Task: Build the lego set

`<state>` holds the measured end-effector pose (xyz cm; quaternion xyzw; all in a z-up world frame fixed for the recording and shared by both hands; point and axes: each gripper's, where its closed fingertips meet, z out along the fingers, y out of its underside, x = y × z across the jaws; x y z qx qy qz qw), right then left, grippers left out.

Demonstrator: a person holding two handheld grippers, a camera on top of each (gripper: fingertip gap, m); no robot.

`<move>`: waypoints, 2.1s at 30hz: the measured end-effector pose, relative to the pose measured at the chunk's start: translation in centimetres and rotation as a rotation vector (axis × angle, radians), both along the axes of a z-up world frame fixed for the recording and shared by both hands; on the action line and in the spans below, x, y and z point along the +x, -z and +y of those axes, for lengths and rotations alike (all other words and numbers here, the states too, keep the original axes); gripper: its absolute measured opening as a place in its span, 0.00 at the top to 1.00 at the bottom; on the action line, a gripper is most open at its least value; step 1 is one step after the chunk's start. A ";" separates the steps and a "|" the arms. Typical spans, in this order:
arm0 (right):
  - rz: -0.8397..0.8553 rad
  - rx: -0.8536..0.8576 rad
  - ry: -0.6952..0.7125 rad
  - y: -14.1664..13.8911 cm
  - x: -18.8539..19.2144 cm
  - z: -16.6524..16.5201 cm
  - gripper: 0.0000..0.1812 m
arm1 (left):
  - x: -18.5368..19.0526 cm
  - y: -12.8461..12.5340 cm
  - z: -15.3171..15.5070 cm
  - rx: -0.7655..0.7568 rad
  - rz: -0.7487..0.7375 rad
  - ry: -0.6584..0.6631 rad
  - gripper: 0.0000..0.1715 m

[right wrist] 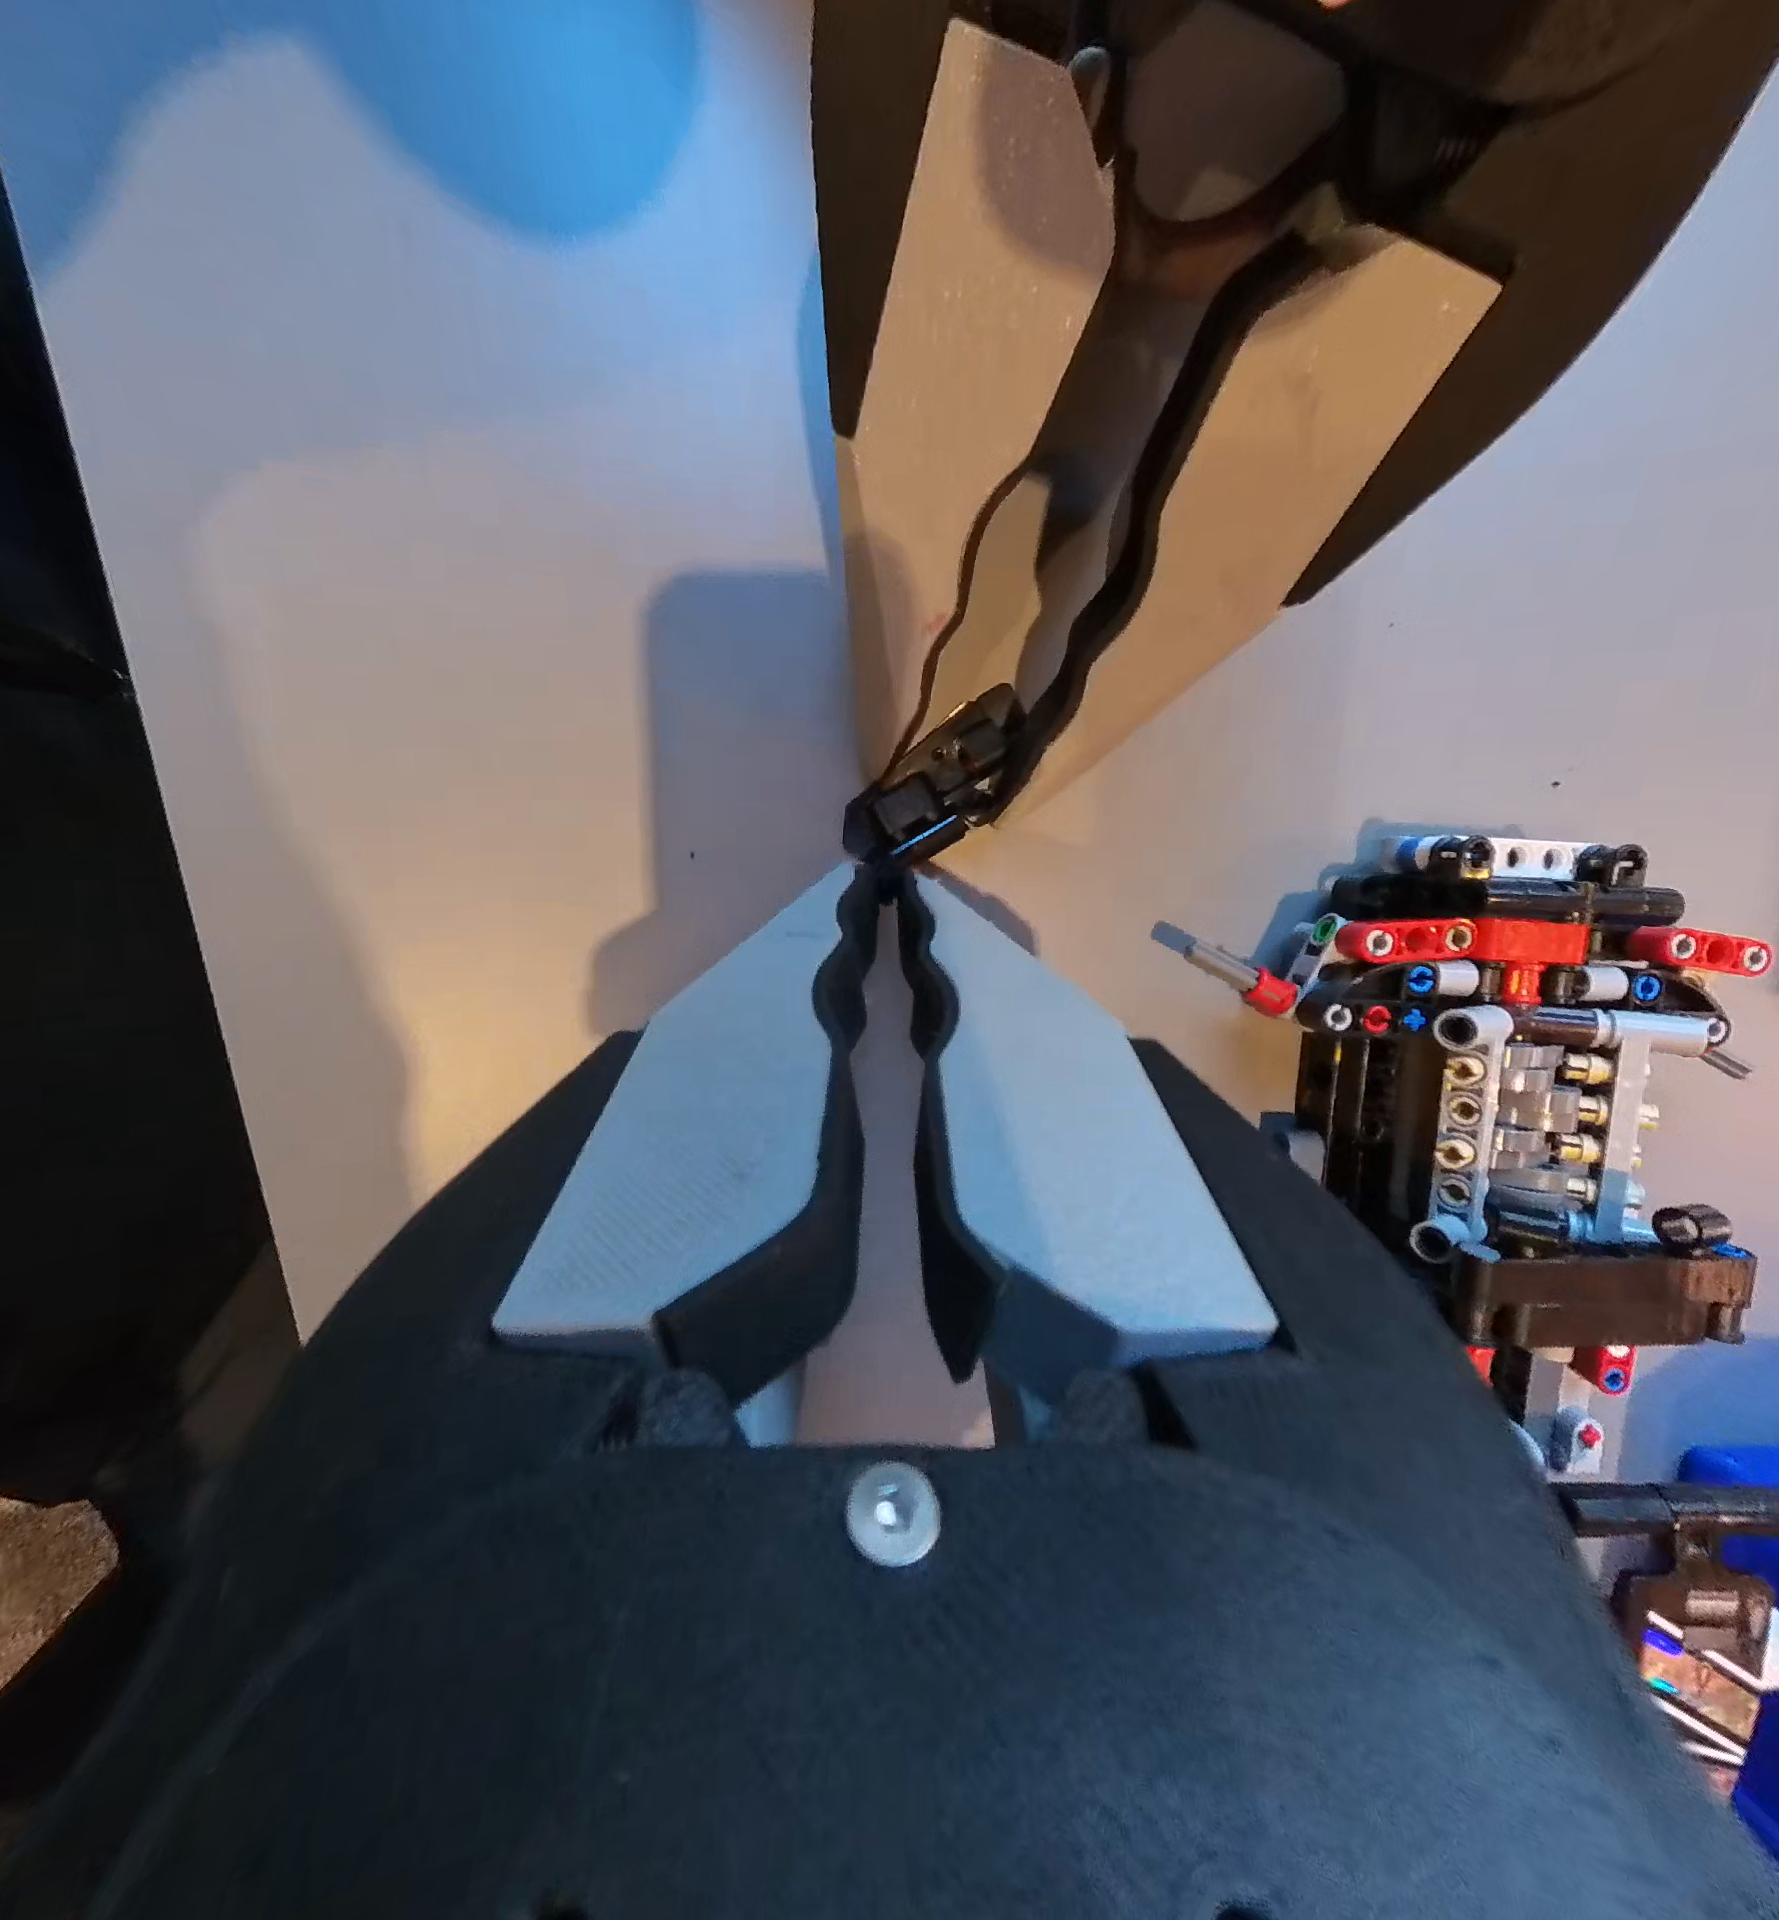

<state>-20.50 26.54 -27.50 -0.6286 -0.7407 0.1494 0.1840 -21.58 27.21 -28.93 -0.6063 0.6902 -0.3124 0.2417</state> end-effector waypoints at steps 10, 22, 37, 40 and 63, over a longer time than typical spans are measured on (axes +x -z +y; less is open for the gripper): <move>-0.064 0.034 -0.013 0.0 0.1 -0.3 1.00 | 0.1 0.0 0.0 -0.005 0.000 -0.007 0.90; -0.142 0.064 -0.056 0.0 0.0 -0.5 1.00 | 0.1 0.0 0.0 -0.016 0.000 -0.015 0.89; 0.044 -0.099 0.133 -0.1 0.0 -0.7 0.99 | 0.1 0.0 0.0 -0.028 0.001 -0.034 0.90; 0.095 -0.015 0.116 -0.1 0.3 -0.7 0.99 | 0.1 0.0 0.0 -0.030 0.001 -0.034 0.90; -0.104 0.058 -0.049 0.0 0.1 -0.7 0.99 | 0.1 0.0 0.0 -0.040 0.002 -0.051 0.90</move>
